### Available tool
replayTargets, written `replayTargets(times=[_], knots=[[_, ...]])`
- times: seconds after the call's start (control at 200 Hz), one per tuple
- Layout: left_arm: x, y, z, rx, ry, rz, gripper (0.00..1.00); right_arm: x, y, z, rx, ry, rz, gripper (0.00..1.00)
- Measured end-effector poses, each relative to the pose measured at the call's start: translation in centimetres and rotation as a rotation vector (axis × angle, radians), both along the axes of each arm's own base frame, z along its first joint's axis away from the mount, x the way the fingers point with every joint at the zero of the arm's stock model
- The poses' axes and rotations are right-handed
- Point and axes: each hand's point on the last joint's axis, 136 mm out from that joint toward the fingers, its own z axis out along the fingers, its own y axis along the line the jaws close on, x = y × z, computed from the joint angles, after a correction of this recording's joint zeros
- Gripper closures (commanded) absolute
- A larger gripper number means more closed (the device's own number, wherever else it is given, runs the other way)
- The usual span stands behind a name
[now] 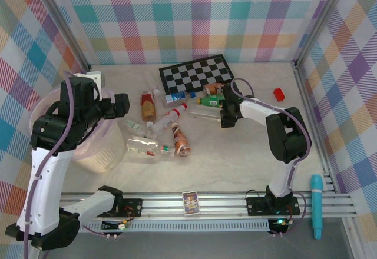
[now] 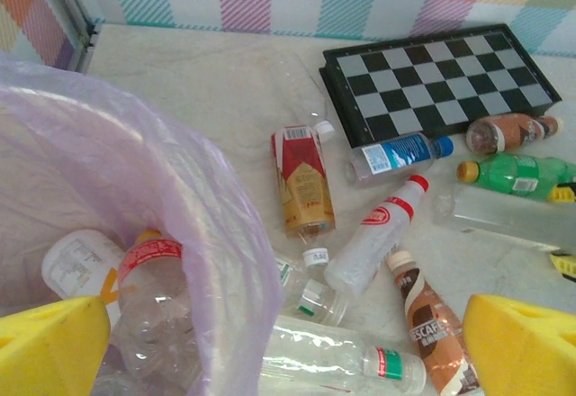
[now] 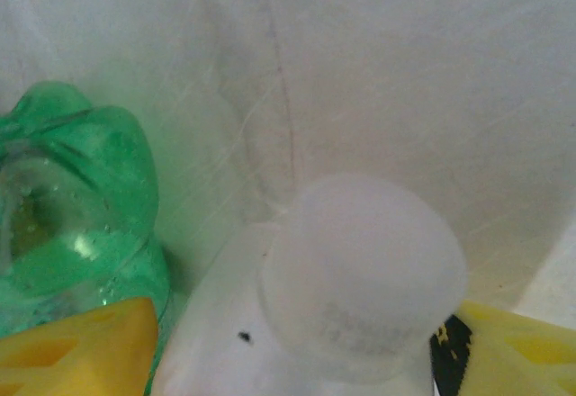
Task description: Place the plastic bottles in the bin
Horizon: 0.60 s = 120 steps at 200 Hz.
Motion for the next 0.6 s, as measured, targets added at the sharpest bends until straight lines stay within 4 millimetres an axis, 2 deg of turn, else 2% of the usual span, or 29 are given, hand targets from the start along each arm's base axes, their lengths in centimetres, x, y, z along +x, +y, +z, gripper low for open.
replayTargets(times=[0.36,0.6], knots=[[-0.3,-1.4,-0.4,-0.010,0.009,-0.041,0.00,0.7,-0.2,0.3,0.005,-0.039,-0.024,0.51],[-1.0,-3.7,0.0,-0.058,0.006,-0.126,0.00,-1.4,-2.0,0.6,-0.001,-0.037,0.000,0.56]])
